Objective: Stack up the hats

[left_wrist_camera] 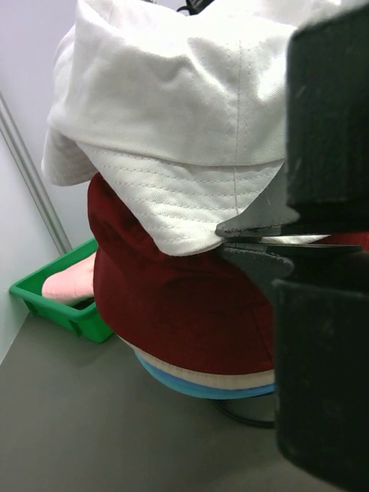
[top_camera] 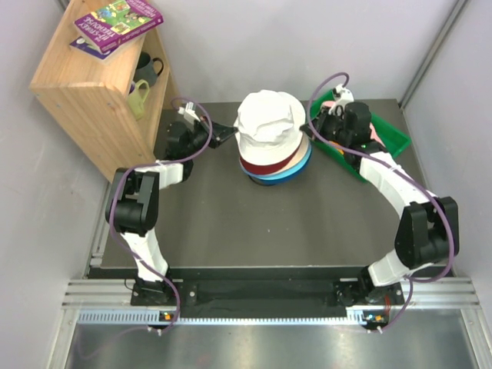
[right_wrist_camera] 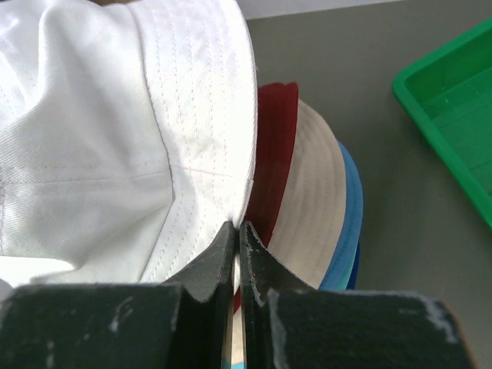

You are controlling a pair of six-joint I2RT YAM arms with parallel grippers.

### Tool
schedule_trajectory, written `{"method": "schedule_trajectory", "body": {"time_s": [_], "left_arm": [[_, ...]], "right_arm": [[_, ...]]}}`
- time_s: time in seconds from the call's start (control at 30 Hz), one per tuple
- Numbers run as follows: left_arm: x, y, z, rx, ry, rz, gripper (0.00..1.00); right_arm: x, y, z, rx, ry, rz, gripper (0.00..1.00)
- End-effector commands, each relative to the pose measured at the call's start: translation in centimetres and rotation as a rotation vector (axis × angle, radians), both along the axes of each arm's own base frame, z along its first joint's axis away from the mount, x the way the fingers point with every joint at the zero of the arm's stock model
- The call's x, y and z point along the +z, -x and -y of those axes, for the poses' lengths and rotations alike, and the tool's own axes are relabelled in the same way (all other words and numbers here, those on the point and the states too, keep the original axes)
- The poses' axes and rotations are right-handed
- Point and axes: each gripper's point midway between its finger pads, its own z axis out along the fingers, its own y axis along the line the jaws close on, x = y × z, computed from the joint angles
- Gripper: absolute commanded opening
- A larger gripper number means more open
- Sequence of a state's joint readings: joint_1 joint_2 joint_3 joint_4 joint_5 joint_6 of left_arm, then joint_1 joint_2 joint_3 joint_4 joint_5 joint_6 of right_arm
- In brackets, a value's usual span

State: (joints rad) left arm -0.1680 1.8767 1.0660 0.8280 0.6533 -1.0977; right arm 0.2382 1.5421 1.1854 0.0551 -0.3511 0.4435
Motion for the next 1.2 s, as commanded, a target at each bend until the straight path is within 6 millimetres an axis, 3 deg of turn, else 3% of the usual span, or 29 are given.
{"method": "schedule_trajectory", "body": {"time_s": [0.0, 0.2, 0.37, 0.53, 0.57, 0.63, 0.7, 0.73, 0.77, 0.8, 0.83, 0.93, 1.07, 1.17], "left_arm": [[-4.4, -0.3, -0.9, 0.027, -0.071, -0.074, 0.00], [-3.0, 0.3, -0.3, -0.026, -0.058, -0.017, 0.00], [-2.0, 0.4, -0.2, -0.042, -0.085, 0.013, 0.00], [-0.9, -0.3, 0.5, -0.099, -0.125, 0.068, 0.00], [-1.6, -0.2, 0.9, -0.134, -0.135, 0.048, 0.00], [-0.8, -0.9, 1.2, -0.163, -0.165, 0.102, 0.00], [-1.3, -0.6, 1.9, -0.214, -0.188, 0.107, 0.00], [-0.7, -0.9, 2.0, -0.225, -0.226, 0.162, 0.00], [-0.7, -0.8, 2.4, -0.243, -0.250, 0.181, 0.00], [-1.6, -0.4, 2.5, -0.276, -0.304, 0.185, 0.00], [-1.0, -0.4, 3.0, -0.294, -0.326, 0.218, 0.00], [-1.1, 0.0, 3.2, -0.338, -0.378, 0.260, 0.00], [-1.1, 0.1, 3.3, -0.366, -0.402, 0.280, 0.00], [-0.9, 0.2, 3.3, -0.369, -0.403, 0.294, 0.00]], "right_arm": [[1.0, 1.3, -0.1, -0.010, 0.028, 0.038, 0.00], [-1.1, 2.0, -0.8, 0.004, 0.045, -0.003, 0.00], [-3.2, 4.3, -1.8, 0.029, 0.047, -0.040, 0.00], [-3.2, 6.9, -3.4, 0.064, 0.033, -0.027, 0.00], [-3.5, 7.4, -3.6, 0.070, 0.030, -0.037, 0.00], [-3.0, 8.0, -3.8, 0.083, 0.024, -0.026, 0.00], [-2.7, 8.6, -3.8, 0.105, 0.028, -0.030, 0.00], [-2.2, 8.6, -3.5, 0.102, 0.036, -0.021, 0.00], [-1.5, 8.5, -3.1, 0.099, 0.051, -0.012, 0.08], [-1.4, 8.6, -2.7, 0.097, 0.058, -0.024, 0.17], [-0.3, 8.4, -1.6, 0.076, 0.051, 0.003, 0.41], [3.0, 7.9, 0.1, 0.065, 0.021, 0.079, 0.60], [8.3, 6.1, 1.1, 0.102, -0.028, 0.211, 0.66], [10.8, 4.1, 1.0, 0.150, -0.073, 0.294, 0.68]]}}
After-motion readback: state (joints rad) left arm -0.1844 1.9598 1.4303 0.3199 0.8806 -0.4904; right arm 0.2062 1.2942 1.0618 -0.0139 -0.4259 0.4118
